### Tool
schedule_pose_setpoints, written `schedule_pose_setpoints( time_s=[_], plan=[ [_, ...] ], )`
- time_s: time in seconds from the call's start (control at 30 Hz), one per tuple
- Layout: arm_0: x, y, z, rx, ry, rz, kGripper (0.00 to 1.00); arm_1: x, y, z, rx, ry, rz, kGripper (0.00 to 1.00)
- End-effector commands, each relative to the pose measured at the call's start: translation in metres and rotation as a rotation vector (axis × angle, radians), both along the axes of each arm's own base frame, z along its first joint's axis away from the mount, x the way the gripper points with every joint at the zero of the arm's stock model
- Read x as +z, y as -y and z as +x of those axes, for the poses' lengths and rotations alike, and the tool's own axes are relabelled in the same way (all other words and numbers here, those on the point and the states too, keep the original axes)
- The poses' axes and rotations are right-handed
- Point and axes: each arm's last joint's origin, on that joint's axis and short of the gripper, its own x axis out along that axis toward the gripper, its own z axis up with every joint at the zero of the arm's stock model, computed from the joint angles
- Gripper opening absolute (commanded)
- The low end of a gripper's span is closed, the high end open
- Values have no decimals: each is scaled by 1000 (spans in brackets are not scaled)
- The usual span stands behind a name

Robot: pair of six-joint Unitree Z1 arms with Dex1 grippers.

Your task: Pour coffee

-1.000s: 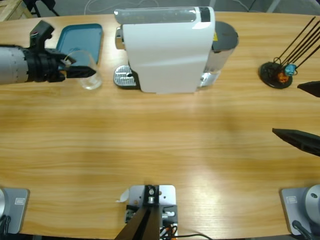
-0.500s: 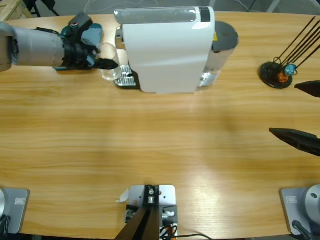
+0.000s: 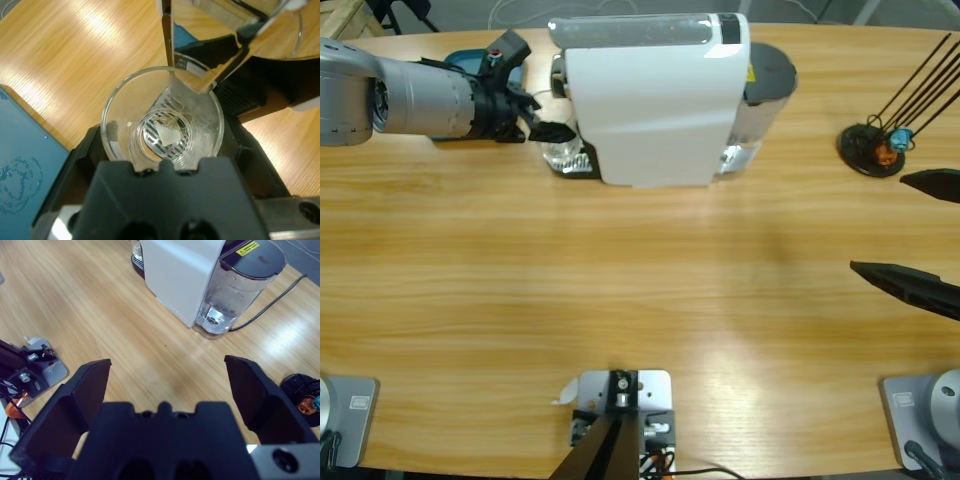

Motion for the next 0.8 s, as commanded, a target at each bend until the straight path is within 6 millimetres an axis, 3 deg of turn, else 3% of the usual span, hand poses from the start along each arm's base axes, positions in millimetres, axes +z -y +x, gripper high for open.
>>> schedule_pose_setpoints(
  time_s=[0.03, 0.1, 0.17, 0.5, 0.8],
  plan=[
    [-18, 11, 7, -21, -21, 18, 794, -12, -3, 2, -5, -40, -30, 1000],
    [-17, 12, 8, -20, -22, 14, 956, -12, -2, 2, -5, -41, -31, 1000],
    [-16, 11, 7, -24, -26, 8, 993, -12, -3, 2, -5, -41, -32, 1000],
    [1, -1, -12, -37, -27, 4, 996, -13, -4, 3, -8, -42, -36, 1000],
    [25, -47, -47, 63, -64, 108, 996, -13, -4, 3, -3, -48, -38, 1000]
  ],
)
